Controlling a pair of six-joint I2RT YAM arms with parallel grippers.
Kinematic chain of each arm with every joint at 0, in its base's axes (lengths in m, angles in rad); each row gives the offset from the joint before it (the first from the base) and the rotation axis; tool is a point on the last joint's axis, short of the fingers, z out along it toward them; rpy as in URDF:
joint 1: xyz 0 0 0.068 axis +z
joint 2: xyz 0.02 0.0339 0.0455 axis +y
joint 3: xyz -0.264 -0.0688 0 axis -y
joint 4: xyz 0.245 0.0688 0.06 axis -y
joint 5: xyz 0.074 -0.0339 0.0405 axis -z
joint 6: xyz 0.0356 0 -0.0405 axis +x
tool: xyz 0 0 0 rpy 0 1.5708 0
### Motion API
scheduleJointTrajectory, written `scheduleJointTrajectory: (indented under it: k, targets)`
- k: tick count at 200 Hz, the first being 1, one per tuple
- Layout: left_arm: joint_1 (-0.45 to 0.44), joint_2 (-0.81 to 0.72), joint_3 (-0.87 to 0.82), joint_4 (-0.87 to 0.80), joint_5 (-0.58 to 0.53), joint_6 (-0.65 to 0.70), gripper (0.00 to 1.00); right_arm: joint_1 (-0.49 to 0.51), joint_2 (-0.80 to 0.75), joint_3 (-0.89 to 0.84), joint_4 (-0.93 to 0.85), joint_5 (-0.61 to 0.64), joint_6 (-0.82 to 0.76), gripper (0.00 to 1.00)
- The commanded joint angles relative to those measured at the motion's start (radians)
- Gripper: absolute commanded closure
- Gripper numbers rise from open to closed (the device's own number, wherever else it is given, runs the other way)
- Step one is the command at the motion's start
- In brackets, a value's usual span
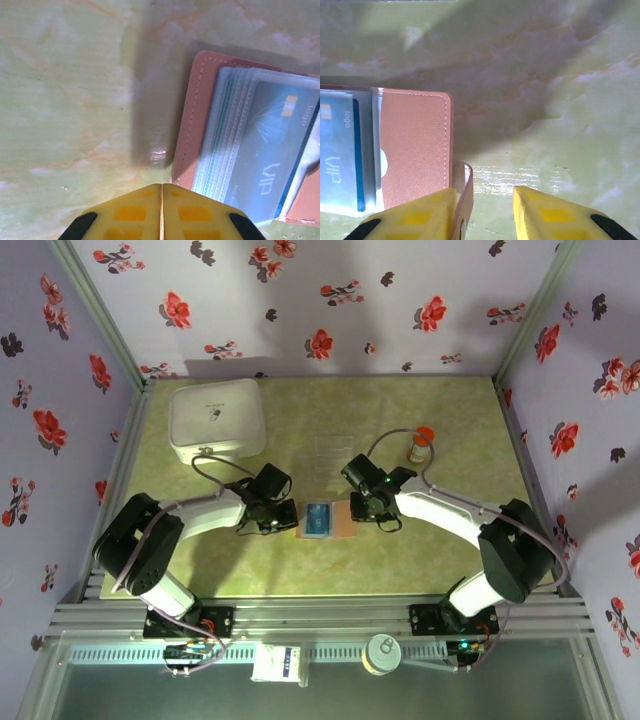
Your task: Take the credit cards out of the card holder
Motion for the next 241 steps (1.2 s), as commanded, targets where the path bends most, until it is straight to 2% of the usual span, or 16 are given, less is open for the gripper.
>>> scheduleJointTrajectory:
  k: [1,67,124,148,208,241]
  targets:
    - [0.003,-0.038,0.004,-0.034,-0.019,0.022,0.9,0.014,-0.029,0.042,-0.097,0.036,0.009,0.63]
    - [0.003,-0.036,0.029,-0.014,0.034,0.011,0.89,0.117,-0.005,0.197,-0.16,0.096,0.04,0.57]
    - [0.001,0.016,0.019,0.038,0.071,0.0,0.89,0.192,0.162,0.247,0.006,-0.072,0.097,0.56]
    - [0.001,0.036,0.01,0.041,0.072,0.0,0.89,0.206,0.219,0.266,-0.004,-0.064,0.109,0.53]
    - [0.002,0.068,0.019,0.004,0.068,0.014,0.89,0.204,0.26,0.273,-0.206,0.176,0.107,0.26]
    - [0.001,0.072,0.02,0.005,0.066,0.014,0.89,0.186,0.245,0.242,-0.227,0.212,0.11,0.14]
